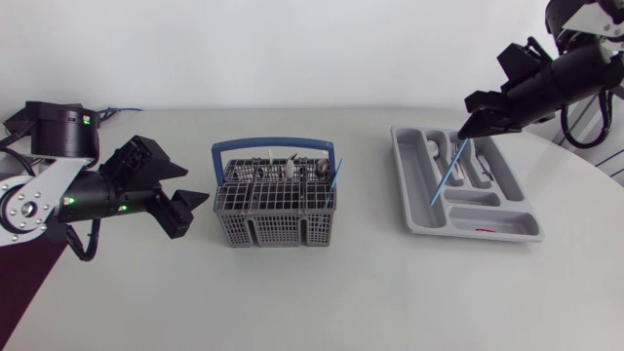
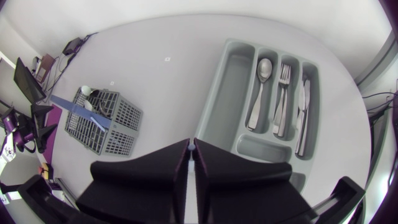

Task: Unload the cutlery basket into the drawer organizer.

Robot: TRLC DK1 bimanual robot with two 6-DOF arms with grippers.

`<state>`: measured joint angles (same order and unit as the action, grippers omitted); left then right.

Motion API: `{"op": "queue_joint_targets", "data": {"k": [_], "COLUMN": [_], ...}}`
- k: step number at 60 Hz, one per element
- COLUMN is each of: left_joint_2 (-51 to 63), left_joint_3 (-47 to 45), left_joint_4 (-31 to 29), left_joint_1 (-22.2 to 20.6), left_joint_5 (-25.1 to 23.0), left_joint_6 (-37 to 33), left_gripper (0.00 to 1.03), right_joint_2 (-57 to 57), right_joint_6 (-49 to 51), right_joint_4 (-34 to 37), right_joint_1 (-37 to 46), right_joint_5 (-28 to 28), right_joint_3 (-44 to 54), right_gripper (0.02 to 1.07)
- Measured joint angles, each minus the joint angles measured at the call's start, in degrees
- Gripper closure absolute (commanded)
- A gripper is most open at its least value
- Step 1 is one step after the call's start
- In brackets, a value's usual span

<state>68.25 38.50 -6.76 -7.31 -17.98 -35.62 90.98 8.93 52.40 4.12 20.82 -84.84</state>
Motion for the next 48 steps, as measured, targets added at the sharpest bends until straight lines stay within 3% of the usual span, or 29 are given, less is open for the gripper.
{"op": "queue_joint_targets", "data": {"k": [27,48], "left_joint_2": [-0.09,-0.09], "left_joint_3": [-0.59,-0.59], "left_joint_4": [-0.24,-0.22], "left_joint_1": [-0.39,-0.39], "left_joint_5": [-0.02,0.00], "left_joint_6": [0.00,0.00], "left_gripper": [0.05,0.06], "right_joint_2": [16.65,27.04], "right_joint_6": [1.81,-0.76], "right_joint_4": [-0.33,-9.46], "right_joint_1": [1.09,0.59], "right_joint_5": [0.42,0.42], "right_joint_3": [-3.15,-9.38], "right_gripper": [0.99,0.96]}}
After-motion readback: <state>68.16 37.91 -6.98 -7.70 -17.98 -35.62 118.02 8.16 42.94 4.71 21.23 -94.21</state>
